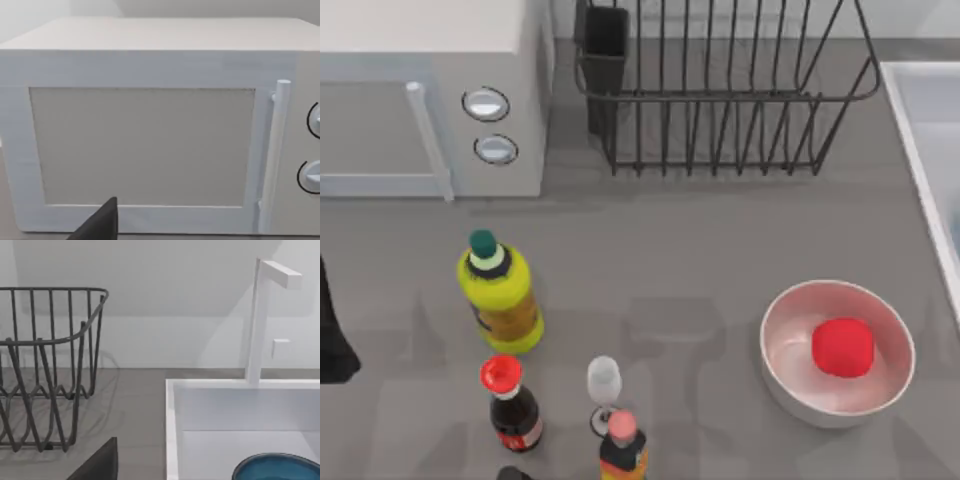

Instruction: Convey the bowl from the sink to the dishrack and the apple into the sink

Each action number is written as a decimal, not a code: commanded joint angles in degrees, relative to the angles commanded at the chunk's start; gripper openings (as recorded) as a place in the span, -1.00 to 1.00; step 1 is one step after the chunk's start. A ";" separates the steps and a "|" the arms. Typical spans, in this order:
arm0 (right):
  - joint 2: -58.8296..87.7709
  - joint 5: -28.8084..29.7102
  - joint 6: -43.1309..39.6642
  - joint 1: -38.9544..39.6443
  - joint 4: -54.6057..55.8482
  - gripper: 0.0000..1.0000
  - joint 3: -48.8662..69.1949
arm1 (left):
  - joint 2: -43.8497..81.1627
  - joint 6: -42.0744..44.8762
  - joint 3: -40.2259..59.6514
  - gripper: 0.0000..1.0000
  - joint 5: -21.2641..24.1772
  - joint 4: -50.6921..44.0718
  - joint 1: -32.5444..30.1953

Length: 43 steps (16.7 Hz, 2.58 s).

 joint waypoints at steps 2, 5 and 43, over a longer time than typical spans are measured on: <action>0.00 0.00 0.00 0.00 0.00 1.00 0.00 | 0.00 0.00 0.00 1.00 0.00 0.00 0.00; 3.14 -0.03 -0.45 -0.48 -1.56 1.00 2.93 | 0.00 0.00 0.00 1.00 0.00 0.00 0.00; 147.28 -1.57 -20.55 -21.80 -71.32 1.00 133.89 | 0.00 0.00 0.00 1.00 0.00 0.00 0.00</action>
